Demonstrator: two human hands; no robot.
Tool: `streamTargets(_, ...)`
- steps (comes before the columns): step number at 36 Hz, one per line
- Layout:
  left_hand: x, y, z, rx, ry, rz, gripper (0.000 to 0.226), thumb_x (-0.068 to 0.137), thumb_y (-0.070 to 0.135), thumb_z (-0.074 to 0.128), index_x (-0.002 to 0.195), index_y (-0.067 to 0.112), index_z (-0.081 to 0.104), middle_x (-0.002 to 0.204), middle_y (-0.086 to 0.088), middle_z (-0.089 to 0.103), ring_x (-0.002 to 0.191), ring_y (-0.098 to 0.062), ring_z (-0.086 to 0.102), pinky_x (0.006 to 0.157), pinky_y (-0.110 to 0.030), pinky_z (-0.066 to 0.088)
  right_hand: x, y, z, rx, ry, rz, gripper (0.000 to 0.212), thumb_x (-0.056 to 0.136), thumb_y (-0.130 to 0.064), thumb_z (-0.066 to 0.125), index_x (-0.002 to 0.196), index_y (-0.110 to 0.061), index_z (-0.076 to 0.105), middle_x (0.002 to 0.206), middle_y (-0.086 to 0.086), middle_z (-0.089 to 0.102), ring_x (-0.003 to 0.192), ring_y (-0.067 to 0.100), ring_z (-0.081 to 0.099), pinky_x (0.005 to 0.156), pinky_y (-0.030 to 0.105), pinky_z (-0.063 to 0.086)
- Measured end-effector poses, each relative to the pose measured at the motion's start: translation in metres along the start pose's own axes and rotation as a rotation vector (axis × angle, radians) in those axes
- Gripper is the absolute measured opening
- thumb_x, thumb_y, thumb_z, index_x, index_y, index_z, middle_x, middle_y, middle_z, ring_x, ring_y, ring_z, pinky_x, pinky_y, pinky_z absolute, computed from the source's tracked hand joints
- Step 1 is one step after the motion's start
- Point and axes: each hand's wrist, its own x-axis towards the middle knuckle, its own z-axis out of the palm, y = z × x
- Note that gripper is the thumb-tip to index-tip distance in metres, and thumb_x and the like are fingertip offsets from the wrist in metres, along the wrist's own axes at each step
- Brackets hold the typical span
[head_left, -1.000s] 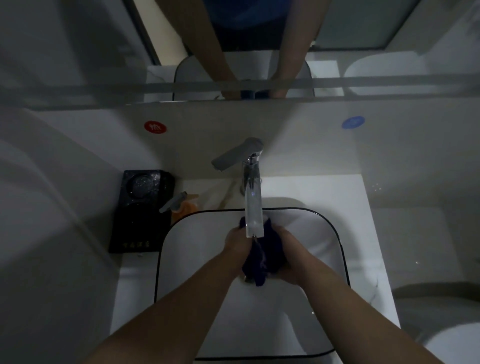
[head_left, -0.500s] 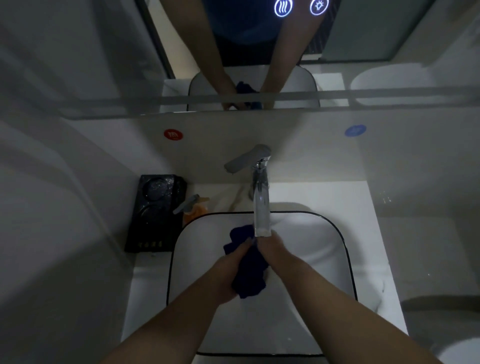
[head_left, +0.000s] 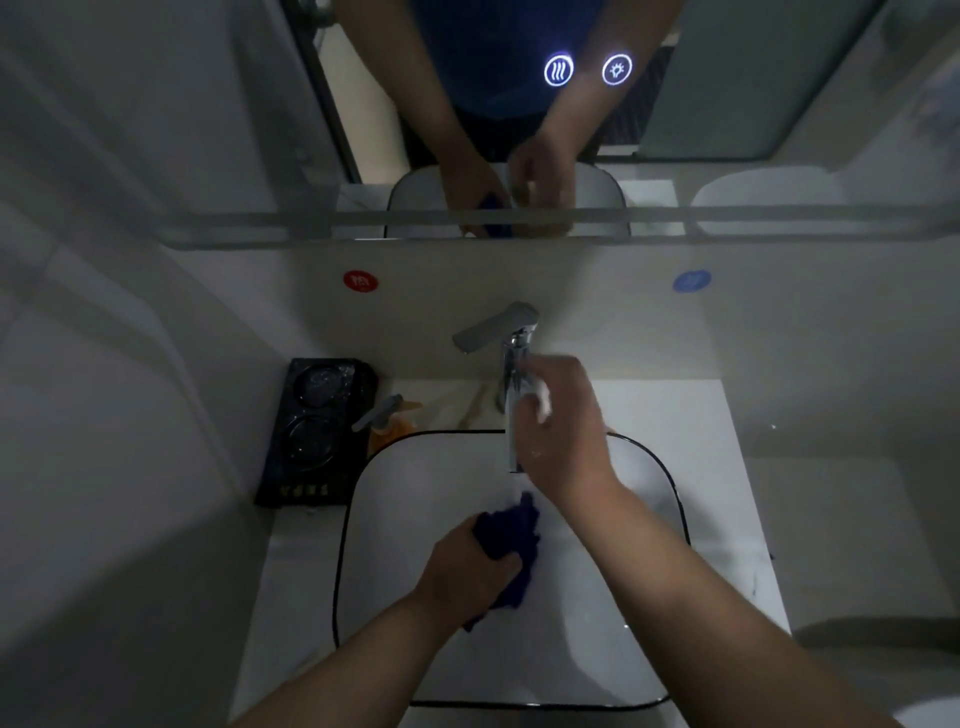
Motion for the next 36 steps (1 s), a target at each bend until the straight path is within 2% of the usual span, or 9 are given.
streamTargets(3,-0.009,0.003,0.000,0.000,-0.035,0.005,0.050,0.075,0.064,0.056,0.102,0.023,0.067,0.094,0.007,0.073,0.085,-0.010,0.068,0.078,-0.028,0.057,0.015,-0.026,0.004,-0.061,-0.235,-0.204,0.064,0.083,0.000,0.053,0.146,-0.008,0.060,0.146,0.007,0.061,0.134,0.022,0.056,0.113,0.030,0.043)
streamTargets(7,-0.024,0.011,-0.008,0.132,-0.014,-0.027,0.031,0.089,0.055,0.060,0.108,0.031,0.063,0.093,0.011,0.072,0.074,-0.006,0.066,0.054,-0.021,0.048,0.014,-0.031,0.011,-0.303,-0.482,-0.217,0.068,0.091,-0.002,0.057,0.159,-0.009,0.049,0.167,0.004,0.044,0.158,0.023,0.034,0.130,0.040,0.025)
streamTargets(9,-0.032,0.010,-0.011,0.235,-0.017,0.011,0.032,0.085,0.056,0.063,0.110,0.037,0.061,0.096,0.015,0.073,0.078,-0.003,0.068,0.061,-0.020,0.054,0.014,-0.030,0.009,-0.369,-0.581,-0.202,0.072,0.094,-0.006,0.055,0.164,-0.014,0.041,0.172,0.000,0.035,0.163,0.020,0.023,0.132,0.043,0.017)
streamTargets(16,-0.054,0.008,-0.033,0.064,0.062,0.066,0.045,0.077,0.049,0.070,0.122,0.044,0.065,0.107,0.018,0.075,0.093,0.006,0.069,0.068,-0.003,0.048,-0.041,-0.020,-0.028,-0.057,-0.356,-0.105,0.033,0.083,-0.002,0.051,0.104,-0.007,0.075,0.106,0.003,0.073,0.100,0.020,0.065,0.090,0.039,0.054)
streamTargets(19,-0.066,0.019,-0.047,-0.042,0.058,0.096,0.038,0.078,0.043,0.071,0.116,0.044,0.071,0.101,0.013,0.080,0.091,0.000,0.074,0.069,-0.011,0.055,-0.080,0.005,-0.038,0.008,-0.533,-0.070,0.032,0.094,-0.032,0.058,0.120,-0.022,0.072,0.114,-0.015,0.065,0.103,-0.004,0.061,0.095,0.027,0.055)
streamTargets(22,-0.076,0.028,-0.053,-0.105,0.079,0.139,0.036,0.082,0.022,0.076,0.116,0.034,0.072,0.096,0.006,0.081,0.085,-0.006,0.077,0.064,-0.018,0.061,-0.108,0.027,-0.036,-0.093,-0.793,-0.045,0.107,0.069,-0.084,0.079,0.158,-0.053,0.028,0.151,-0.027,0.042,0.131,-0.015,0.042,0.112,0.016,0.039)
streamTargets(25,-0.084,0.041,-0.051,-0.118,0.081,0.176,0.028,0.086,0.015,0.074,0.112,0.025,0.069,0.092,-0.002,0.079,0.082,-0.015,0.077,0.069,-0.031,0.067,-0.125,0.041,-0.029,-0.097,-0.864,0.002,0.141,0.057,-0.080,0.089,0.162,-0.061,-0.002,0.163,-0.020,0.035,0.140,0.004,0.045,0.117,0.026,0.041)
streamTargets(32,-0.093,0.051,-0.042,-0.191,0.118,0.237,0.039,0.094,0.039,0.081,0.128,0.042,0.061,0.110,0.009,0.077,0.094,0.003,0.075,0.072,-0.014,0.060,-0.110,0.045,-0.029,-0.247,-0.700,0.000,0.080,0.075,-0.052,0.068,0.151,-0.038,0.048,0.122,-0.004,0.069,0.111,0.020,0.064,0.094,0.037,0.054)
streamTargets(36,-0.093,0.035,-0.029,-0.273,0.148,0.178,0.049,0.086,0.040,0.090,0.127,0.038,0.064,0.100,-0.008,0.080,0.075,-0.030,0.080,0.061,-0.040,0.064,-0.100,0.052,-0.036,-0.361,-0.785,0.163,0.058,0.071,-0.061,0.053,0.125,-0.040,0.059,0.109,-0.006,0.063,0.107,0.022,0.061,0.088,0.038,0.053)
